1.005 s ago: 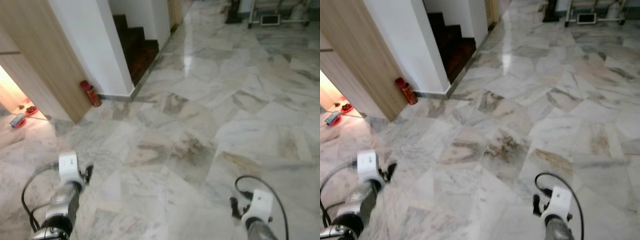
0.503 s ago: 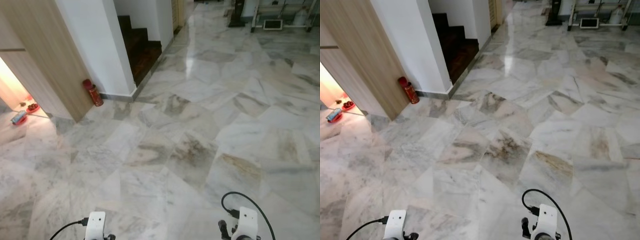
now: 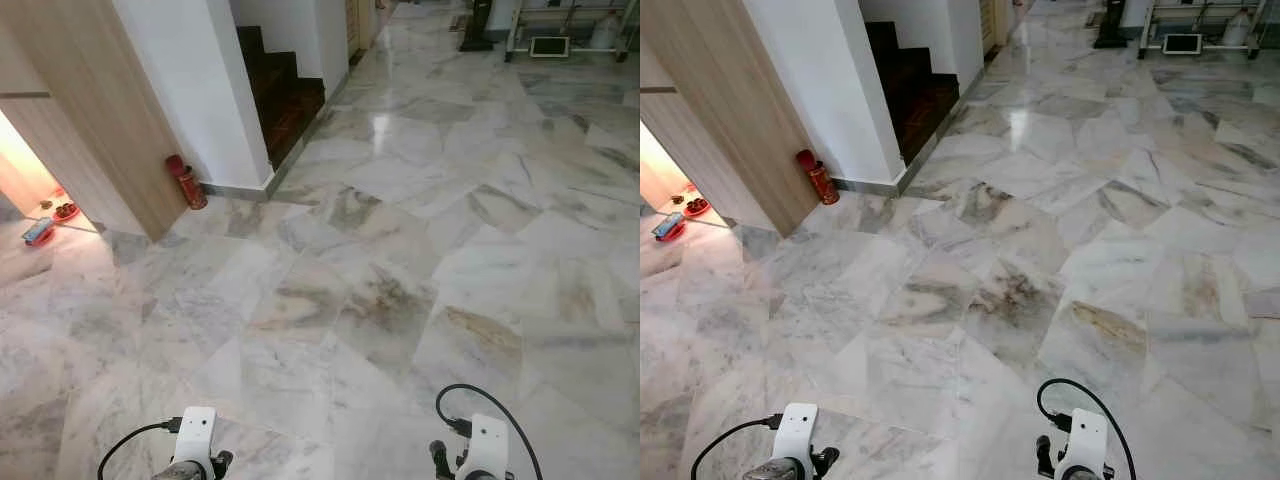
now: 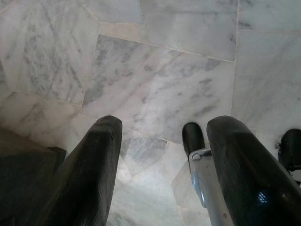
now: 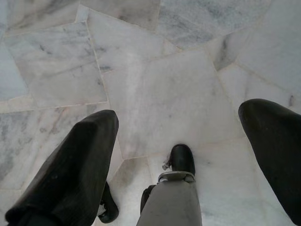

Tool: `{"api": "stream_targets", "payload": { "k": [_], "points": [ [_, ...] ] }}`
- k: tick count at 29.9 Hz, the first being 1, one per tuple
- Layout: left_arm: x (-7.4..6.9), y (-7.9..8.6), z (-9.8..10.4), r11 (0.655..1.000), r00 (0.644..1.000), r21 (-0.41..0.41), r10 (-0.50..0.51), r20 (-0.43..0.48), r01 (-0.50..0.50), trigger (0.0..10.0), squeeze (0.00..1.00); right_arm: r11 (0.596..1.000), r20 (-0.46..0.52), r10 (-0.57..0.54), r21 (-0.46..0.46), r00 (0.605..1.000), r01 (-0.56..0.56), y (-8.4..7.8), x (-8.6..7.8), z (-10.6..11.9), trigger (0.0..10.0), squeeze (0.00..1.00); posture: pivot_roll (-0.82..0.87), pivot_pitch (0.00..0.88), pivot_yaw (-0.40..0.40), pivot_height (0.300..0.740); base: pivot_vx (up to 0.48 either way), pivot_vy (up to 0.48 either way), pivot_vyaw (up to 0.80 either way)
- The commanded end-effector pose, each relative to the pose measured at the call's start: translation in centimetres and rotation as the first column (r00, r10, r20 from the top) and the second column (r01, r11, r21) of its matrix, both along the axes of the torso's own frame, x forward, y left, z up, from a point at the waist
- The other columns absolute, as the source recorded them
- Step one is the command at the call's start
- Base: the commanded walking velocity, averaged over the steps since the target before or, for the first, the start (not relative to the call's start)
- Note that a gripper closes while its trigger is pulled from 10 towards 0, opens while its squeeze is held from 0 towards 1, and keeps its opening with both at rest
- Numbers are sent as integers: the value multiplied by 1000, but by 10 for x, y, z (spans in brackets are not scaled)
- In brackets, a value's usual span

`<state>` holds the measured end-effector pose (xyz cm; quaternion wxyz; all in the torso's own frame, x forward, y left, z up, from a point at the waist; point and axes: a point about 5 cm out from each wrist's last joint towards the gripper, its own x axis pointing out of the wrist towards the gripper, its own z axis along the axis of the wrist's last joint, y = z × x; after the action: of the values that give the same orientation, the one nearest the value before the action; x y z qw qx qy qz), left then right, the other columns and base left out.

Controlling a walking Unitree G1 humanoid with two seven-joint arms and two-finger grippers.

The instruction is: Move the pillow to the sofa from floor

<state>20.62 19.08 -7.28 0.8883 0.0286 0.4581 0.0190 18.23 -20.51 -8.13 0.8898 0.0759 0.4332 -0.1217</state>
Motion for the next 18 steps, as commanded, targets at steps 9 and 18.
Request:
{"api": "stream_targets", "payload": {
  "k": [9,18],
  "points": [
    [-8,10,-3,996,996,17,87,-10,-87,10000,0,999,-12,41,14,999,-41,11,-5,-4,10000,0,-160,0,123,740,0,0,0],
    [6,30,9,970,969,18,241,57,-242,10000,0,995,3,101,6,995,-101,16,1,-2,10000,0,-341,30,94,740,0,0,0]
  ]
}}
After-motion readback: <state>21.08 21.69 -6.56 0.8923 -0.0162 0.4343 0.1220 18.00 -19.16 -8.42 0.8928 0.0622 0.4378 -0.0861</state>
